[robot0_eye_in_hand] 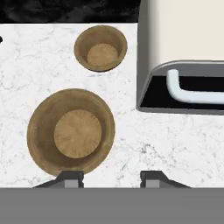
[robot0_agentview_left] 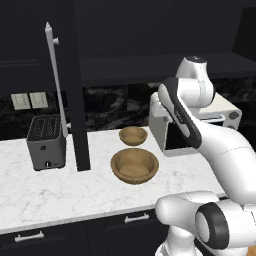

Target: Pick up the bowls on the counter and stack them on top of one another in the open cabinet. Place the smaller bowl on top of the larger bowl.

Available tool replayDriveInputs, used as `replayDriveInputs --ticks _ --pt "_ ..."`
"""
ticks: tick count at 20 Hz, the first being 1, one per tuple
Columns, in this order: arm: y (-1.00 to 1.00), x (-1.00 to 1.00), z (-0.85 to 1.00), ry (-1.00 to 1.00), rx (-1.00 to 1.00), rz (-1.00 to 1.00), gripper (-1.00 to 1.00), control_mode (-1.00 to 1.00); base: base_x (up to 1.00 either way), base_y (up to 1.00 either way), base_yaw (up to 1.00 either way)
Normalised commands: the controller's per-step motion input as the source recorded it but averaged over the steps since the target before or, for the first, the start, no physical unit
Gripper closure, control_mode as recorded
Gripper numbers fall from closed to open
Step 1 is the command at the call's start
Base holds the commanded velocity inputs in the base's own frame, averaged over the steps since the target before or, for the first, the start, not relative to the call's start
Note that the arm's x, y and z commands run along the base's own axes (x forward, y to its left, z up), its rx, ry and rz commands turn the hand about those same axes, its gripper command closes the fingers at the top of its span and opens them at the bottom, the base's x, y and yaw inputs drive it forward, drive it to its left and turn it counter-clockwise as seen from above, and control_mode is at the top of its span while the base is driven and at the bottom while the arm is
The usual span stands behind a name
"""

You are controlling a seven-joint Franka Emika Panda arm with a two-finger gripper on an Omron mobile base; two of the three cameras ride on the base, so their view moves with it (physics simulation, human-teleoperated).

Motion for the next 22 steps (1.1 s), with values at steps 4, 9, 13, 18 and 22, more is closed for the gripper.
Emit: replayDriveInputs --ticks 4,9,13,18,22 --pt "0.00 -0.01 -0.26 0.05 -0.14 0.00 -1.00 -1.00 0.00 0.00 0.00" --pt "0.02 0.21 -0.61 0.22 -0.23 0.01 -1.00 -1.00 0.00 0.00 0.00" --pt "0.53 0.96 -0.50 0.08 -0.06 0.05 -1.00 -1.00 0.00 0.00 0.00" --pt "0.80 0.77 -0.14 0.00 -0.06 0.16 -1.00 -1.00 0.00 0.00 0.00" --pt "0.68 0.79 -0.48 0.00 -0.12 0.09 -1.00 -1.00 0.00 0.00 0.00"
